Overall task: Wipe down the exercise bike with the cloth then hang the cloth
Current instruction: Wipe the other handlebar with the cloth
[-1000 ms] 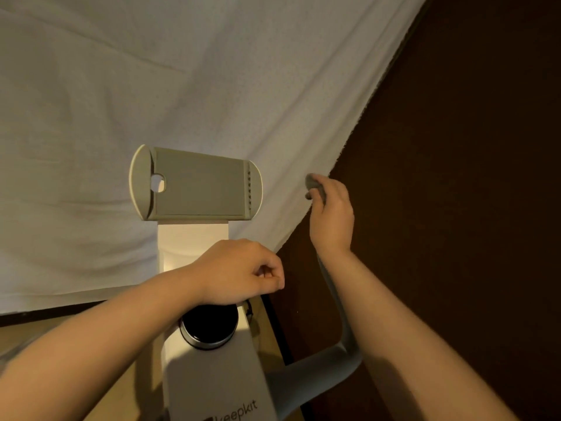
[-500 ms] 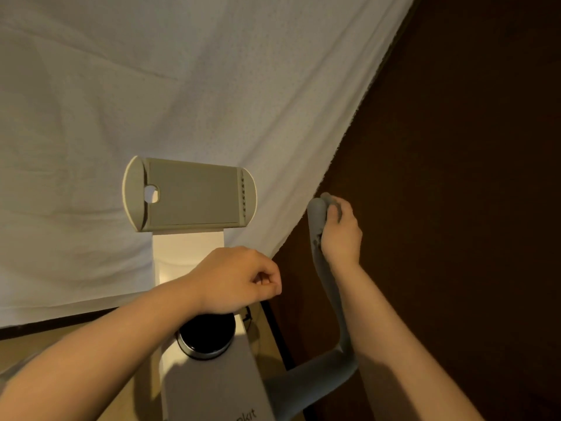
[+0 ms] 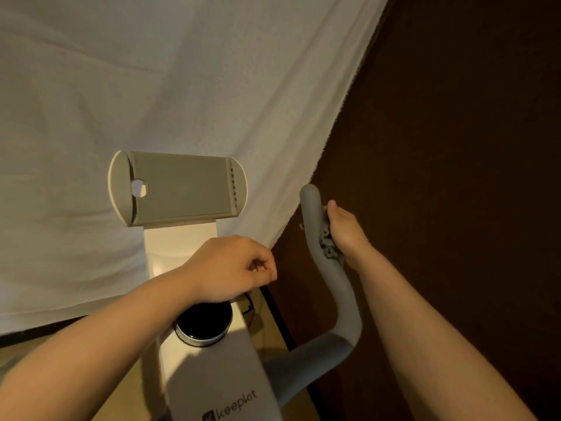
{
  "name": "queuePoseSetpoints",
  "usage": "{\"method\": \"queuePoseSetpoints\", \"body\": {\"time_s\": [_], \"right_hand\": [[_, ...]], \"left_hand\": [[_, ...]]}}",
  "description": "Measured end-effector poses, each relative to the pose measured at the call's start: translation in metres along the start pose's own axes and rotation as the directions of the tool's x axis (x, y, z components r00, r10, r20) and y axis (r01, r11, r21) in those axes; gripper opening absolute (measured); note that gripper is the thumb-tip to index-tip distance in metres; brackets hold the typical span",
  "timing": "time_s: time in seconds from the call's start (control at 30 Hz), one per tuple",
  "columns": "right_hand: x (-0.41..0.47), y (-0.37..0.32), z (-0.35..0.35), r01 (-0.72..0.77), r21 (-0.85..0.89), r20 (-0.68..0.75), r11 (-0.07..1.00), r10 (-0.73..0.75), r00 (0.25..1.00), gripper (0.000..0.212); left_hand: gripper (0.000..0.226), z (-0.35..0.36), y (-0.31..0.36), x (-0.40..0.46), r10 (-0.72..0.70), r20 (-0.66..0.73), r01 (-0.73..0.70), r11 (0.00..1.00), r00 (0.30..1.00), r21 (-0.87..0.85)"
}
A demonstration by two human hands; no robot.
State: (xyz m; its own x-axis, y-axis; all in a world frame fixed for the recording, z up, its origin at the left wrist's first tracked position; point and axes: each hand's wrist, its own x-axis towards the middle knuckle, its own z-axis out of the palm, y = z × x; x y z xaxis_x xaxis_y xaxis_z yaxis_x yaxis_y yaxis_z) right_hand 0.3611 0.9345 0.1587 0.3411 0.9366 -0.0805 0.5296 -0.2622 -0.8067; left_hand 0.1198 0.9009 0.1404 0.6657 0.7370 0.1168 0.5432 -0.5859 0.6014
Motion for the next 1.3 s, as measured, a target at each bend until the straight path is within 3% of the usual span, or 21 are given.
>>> {"method": "queuePoseSetpoints", "body": {"time_s": [0.07,0.13,0.3,0.43,0.53,0.63,0.8,0.9,0.97,1.07,1.17,1.3], "right_hand": [[0.008,-0.008,0.005,-0.092,0.178,0.035,0.980,0.087,0.996,0.056],[-0.001,-0.002,0.012,-0.078,0.224,0.011,0.971,0.078,0.997,0.060],[-0.014,0.006,0.004,-0.033,-0.110,-0.003,0.993,0.033,0.999,0.066],[0.002,0.008,0.009,-0.065,0.024,0.001,0.998,0.065,0.998,0.115],[-0.022,0.021,0.002,-0.045,-0.053,0.033,0.998,0.046,0.998,0.103],[-0.026,0.023,-0.012,-0.141,-0.205,0.116,0.969,0.167,0.979,0.117],[-0.036,0.001,0.007,0.003,-0.273,-0.008,0.962,-0.005,1.000,0.072],[-0.079,0.019,0.000,-0.045,-0.554,-0.066,0.831,0.010,0.998,0.071],[-0.099,0.031,-0.006,-0.083,-0.645,-0.083,0.759,0.039,0.996,0.071],[-0.080,0.020,-0.004,-0.128,-0.560,-0.088,0.818,0.095,0.992,0.074],[-0.073,0.017,0.000,-0.091,-0.426,-0.113,0.900,0.047,0.992,0.070],[-0.114,0.045,-0.009,-0.164,-0.374,-0.125,0.913,0.126,0.984,0.077]], "left_hand": [[0.013,0.001,0.000,-0.001,-0.001,-0.008,0.001,1.000,1.000,-0.026],[0.013,0.001,-0.001,-0.002,-0.007,-0.018,0.006,0.999,1.000,-0.039],[0.013,0.000,0.001,0.000,-0.010,-0.014,0.010,1.000,1.000,-0.017],[0.014,0.000,-0.001,-0.001,-0.011,-0.025,0.010,0.999,1.000,-0.038],[0.014,0.001,-0.002,-0.002,-0.018,-0.011,0.018,0.999,1.000,-0.039],[0.013,0.002,-0.002,0.000,-0.027,-0.002,0.027,0.999,1.000,-0.019],[0.012,0.002,-0.004,0.000,-0.030,-0.012,0.029,0.999,0.999,-0.030],[0.012,0.003,-0.005,0.001,-0.024,-0.012,0.024,0.999,1.000,-0.023],[0.012,0.003,-0.005,0.001,-0.017,-0.001,0.017,1.000,1.000,-0.003],[0.012,0.003,-0.005,0.002,-0.028,-0.005,0.028,1.000,1.000,-0.008],[0.011,0.003,-0.006,0.001,-0.038,-0.012,0.037,0.999,0.999,-0.024],[0.013,0.004,-0.005,0.001,-0.026,-0.008,0.026,0.999,1.000,-0.022]]}}
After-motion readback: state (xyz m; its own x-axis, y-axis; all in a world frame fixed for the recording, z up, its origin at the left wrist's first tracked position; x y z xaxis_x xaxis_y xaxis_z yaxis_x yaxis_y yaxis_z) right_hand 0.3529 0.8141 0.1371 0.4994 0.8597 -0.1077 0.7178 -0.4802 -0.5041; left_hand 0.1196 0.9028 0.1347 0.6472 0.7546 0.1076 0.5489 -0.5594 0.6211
